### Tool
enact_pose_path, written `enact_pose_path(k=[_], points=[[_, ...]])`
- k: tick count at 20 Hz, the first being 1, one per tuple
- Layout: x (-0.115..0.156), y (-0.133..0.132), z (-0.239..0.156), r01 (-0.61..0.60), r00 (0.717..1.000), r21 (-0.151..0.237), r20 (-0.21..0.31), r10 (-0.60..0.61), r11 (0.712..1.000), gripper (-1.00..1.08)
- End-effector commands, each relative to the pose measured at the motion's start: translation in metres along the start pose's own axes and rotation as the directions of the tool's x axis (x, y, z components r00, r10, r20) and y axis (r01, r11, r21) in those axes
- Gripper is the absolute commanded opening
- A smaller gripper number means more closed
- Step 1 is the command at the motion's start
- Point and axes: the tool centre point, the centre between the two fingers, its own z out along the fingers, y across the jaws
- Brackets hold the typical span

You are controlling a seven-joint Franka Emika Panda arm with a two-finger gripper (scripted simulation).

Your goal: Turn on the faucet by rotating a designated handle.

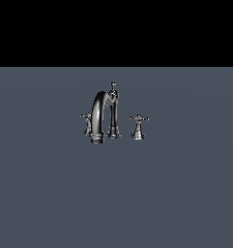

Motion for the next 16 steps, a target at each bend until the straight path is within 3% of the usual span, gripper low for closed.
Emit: enact_pose_path(k=[1, 2, 3, 4, 5, 6, 7, 9, 10, 11, 12, 13, 14, 15, 16], points=[[0.002, 0.008, 0.01, -0.012, 0.999, 0.009, 0.031, 0.011, 1.0, -0.27], [0.009, 0.014, 0.01, -0.038, 0.999, 0.01, 0.027, 0.038, 0.999, -0.28], [0.01, 0.015, 0.036, -0.041, 0.996, 0.037, 0.079, 0.038, 0.998, -0.22], [0.01, 0.016, 0.045, -0.057, 0.992, 0.026, 0.115, 0.054, 0.998, -0.27], [0.011, 0.007, 0.052, -0.063, 0.988, 0.048, 0.141, 0.056, 0.997, -0.25], [0.016, -0.007, 0.072, -0.051, 0.983, 0.004, 0.176, 0.049, 0.999, -0.25], [0.019, 0.022, 0.086, -0.118, 0.972, 0.015, 0.205, 0.113, 0.993, -0.33], [0.027, -0.011, 0.087, 0.016, 0.982, -0.021, 0.189, -0.011, 1.0, -0.36], [0.03, 0.024, 0.109, -0.064, 0.97, -0.036, 0.232, 0.07, 0.997, -0.34], [0.041, -0.008, 0.109, 0.032, 0.977, -0.052, 0.213, -0.02, 0.998, -0.36], [0.039, -0.013, 0.109, 0.047, 0.977, -0.055, 0.21, -0.034, 0.997, -0.36], [0.051, -0.013, 0.117, -0.014, 0.978, -0.002, 0.21, 0.014, 1.0, -0.48], [0.065, -0.038, 0.113, 0.042, 0.983, 0.0, 0.182, -0.041, 0.999, -0.46], [0.073, -0.03, 0.125, -0.001, 0.983, 0.018, 0.184, -0.002, 1.0, -0.6], [0.084, -0.034, 0.132, 0.006, 0.983, 0.068, 0.181, -0.019, 0.998, -0.48]])
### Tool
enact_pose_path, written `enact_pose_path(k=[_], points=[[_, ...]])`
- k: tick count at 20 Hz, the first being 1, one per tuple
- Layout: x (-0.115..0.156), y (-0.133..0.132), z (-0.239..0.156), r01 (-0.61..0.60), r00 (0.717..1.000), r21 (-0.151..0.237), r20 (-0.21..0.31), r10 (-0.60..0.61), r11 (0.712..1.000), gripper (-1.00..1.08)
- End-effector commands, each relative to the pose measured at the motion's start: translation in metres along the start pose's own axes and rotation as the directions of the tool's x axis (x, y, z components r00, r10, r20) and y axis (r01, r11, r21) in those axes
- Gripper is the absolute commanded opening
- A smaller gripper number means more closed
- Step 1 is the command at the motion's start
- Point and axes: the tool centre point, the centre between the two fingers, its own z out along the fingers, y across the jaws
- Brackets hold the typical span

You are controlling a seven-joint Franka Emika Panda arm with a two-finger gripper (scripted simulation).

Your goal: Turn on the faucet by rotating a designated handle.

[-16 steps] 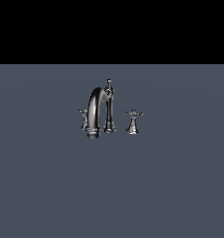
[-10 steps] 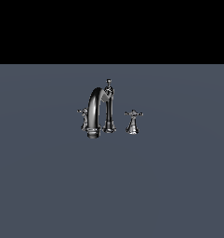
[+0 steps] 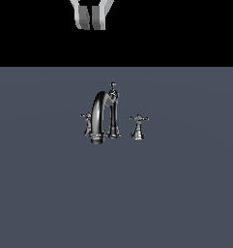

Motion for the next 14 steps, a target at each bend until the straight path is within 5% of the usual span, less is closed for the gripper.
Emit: enact_pose_path(k=[1, 2, 3, 4, 6, 8, 11, 12, 14], points=[[0.018, -0.02, 0.036, 0.034, 0.999, 0.016, 0.035, -0.034, 0.999, -0.2], [0.04, -0.024, 0.018, 0.074, 0.997, 0.026, -0.027, -0.073, 0.997, 0.03], [0.047, -0.057, 0.026, 0.134, 0.991, 0.02, -0.034, -0.133, 0.991, 0.16], [0.067, -0.038, 0.027, 0.049, 0.998, 0.069, -0.049, -0.045, 0.996, 0.35], [0.076, -0.047, 0.033, 0.084, 0.995, 0.083, -0.056, -0.079, 0.993, 0.43], [0.102, -0.079, 0.039, 0.215, 0.973, 0.029, -0.095, -0.211, 0.976, 0.59], [0.138, -0.116, 0.052, 0.329, 0.936, 0.062, -0.15, -0.317, 0.942, 0.08], [0.161, -0.088, 0.053, 0.278, 0.948, 0.06, -0.177, -0.264, 0.959, -0.14], [0.176, -0.107, 0.078, 0.326, 0.933, 0.064, -0.181, -0.31, 0.943, -0.18]])
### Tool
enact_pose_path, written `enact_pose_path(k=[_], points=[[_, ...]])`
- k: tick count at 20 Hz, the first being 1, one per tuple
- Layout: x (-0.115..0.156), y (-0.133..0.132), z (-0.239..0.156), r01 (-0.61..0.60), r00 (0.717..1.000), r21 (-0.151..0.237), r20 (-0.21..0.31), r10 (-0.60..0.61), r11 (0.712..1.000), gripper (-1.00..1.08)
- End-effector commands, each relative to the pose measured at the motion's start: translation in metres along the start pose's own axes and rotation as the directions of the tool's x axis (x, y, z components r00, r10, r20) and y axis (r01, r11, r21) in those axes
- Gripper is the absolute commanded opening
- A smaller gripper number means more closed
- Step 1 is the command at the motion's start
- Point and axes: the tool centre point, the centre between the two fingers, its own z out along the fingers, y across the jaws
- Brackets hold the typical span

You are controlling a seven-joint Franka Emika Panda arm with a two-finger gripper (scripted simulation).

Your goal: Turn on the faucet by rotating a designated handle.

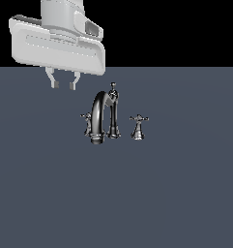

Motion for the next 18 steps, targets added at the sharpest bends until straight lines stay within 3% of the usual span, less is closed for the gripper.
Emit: enact_pose_path(k=[1, 2, 4, 5, 6, 7, 8, 9, 10, 11, 12, 13, 14, 15, 16, 17, 18], points=[[0.02, 0.018, 0.031, 0.036, 0.999, -0.007, -0.009, -0.036, 0.999, -0.06], [0.027, 0.019, 0.045, 0.122, 0.992, -0.056, -0.001, -0.123, 0.991, 0.15], [0.041, 0.015, 0.053, 0.16, 0.987, -0.079, -0.016, -0.161, 0.984, 0.24], [0.059, -0.011, 0.06, 0.238, 0.97, -0.105, -0.028, -0.242, 0.966, 0.29], [0.057, 0.037, 0.075, 0.201, 0.979, -0.111, -0.015, -0.204, 0.973, 0.16], [0.069, 0.022, 0.087, 0.283, 0.957, -0.133, -0.019, -0.288, 0.95, 0.3], [0.071, 0.052, 0.099, 0.254, 0.965, -0.119, -0.035, -0.26, 0.96, 0.61], [0.105, 0.019, 0.092, 0.297, 0.946, -0.131, -0.097, -0.31, 0.946, 0.76], [0.098, -0.023, 0.123, 0.378, 0.922, -0.107, -0.042, -0.384, 0.92, 0.78], [0.098, -0.024, 0.124, 0.381, 0.921, -0.106, -0.04, -0.387, 0.918, 0.78], [0.118, 0.014, 0.12, 0.373, 0.918, -0.189, -0.069, -0.391, 0.908, 0.81], [0.127, -0.001, 0.13, 0.463, 0.876, -0.195, -0.046, -0.479, 0.865, 0.59], [0.125, -0.02, 0.134, 0.49, 0.861, -0.197, -0.038, -0.506, 0.849, 0.59], [0.131, 0.018, 0.14, 0.423, 0.896, -0.199, -0.055, -0.441, 0.884, 0.59], [0.121, 0.05, 0.158, 0.416, 0.905, -0.172, -0.021, -0.426, 0.893, 0.52], [0.118, 0.12, 0.133, 0.347, 0.936, -0.22, 0.013, -0.353, 0.912, 0.42], [0.117, 0.126, 0.134, 0.337, 0.939, -0.227, 0.018, -0.342, 0.914, 0.42]])
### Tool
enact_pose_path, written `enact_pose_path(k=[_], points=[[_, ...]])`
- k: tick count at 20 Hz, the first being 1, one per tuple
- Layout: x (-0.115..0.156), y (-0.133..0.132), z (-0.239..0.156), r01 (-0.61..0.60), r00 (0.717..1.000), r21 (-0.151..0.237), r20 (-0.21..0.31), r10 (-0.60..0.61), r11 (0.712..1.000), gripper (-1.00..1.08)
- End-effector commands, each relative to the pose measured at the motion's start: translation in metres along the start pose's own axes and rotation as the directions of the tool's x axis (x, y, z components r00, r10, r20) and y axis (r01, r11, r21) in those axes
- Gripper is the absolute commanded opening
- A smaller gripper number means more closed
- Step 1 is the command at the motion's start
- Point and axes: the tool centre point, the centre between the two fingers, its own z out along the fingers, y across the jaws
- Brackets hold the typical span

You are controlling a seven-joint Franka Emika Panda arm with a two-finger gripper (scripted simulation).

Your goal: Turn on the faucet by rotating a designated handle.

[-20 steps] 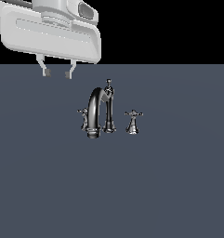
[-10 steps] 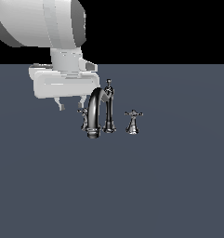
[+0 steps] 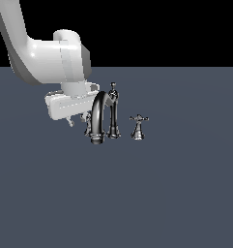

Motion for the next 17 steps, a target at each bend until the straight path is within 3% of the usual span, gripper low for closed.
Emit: enact_pose_path(k=[1, 2, 3, 4, 5, 6, 7, 8, 9, 10, 11, 12, 13, 14, 15, 16, 17], points=[[-0.095, 0.055, 0.04, -0.114, 0.985, 0.026, 0.131, 0.11, 0.993, 0.31], [-0.096, 0.056, 0.046, -0.117, 0.984, 0.032, 0.139, 0.111, 0.993, 0.31], [-0.098, 0.065, 0.03, -0.159, 0.981, 0.065, 0.122, 0.15, 0.985, 0.22], [-0.13, 0.079, 0.05, -0.086, 0.98, 0.044, 0.182, 0.076, 0.995, 0.63], [-0.123, 0.068, 0.057, -0.065, 0.978, 0.039, 0.199, 0.056, 0.997, 0.63], [-0.117, 0.073, 0.041, -0.162, 0.971, 0.028, 0.185, 0.154, 0.986, 0.68], [-0.122, 0.077, 0.039, -0.173, 0.969, 0.026, 0.183, 0.166, 0.984, 0.68], [-0.123, 0.083, 0.059, -0.074, 0.981, 0.024, 0.182, 0.069, 0.997, -0.38], [-0.122, 0.082, 0.059, -0.072, 0.981, 0.024, 0.182, 0.067, 0.997, -0.38], [-0.079, 0.174, 0.078, -0.025, 0.992, -0.038, 0.12, 0.03, 0.999, 0.64], [-0.07, 0.147, 0.032, 0.018, 0.998, -0.103, 0.06, -0.012, 0.995, 0.64], [-0.039, 0.13, 0.025, -0.075, 0.997, -0.106, 0.013, 0.076, 0.992, -0.58], [-0.064, 0.15, 0.013, -0.123, 0.992, -0.106, -0.012, 0.122, 0.987, -0.58], [-0.081, 0.176, 0.013, -0.031, 0.999, -0.143, 0.014, 0.033, 0.989, 0.66], [-0.069, 0.161, 0.014, -0.002, 1.0, -0.154, 0.023, 0.006, 0.988, 0.66], [-0.067, 0.163, 0.011, 0.016, 1.0, -0.164, 0.018, -0.014, 0.986, -0.71], [-0.042, 0.131, 0.013, 0.021, 1.0, -0.158, 0.011, -0.019, 0.987, -0.2]])
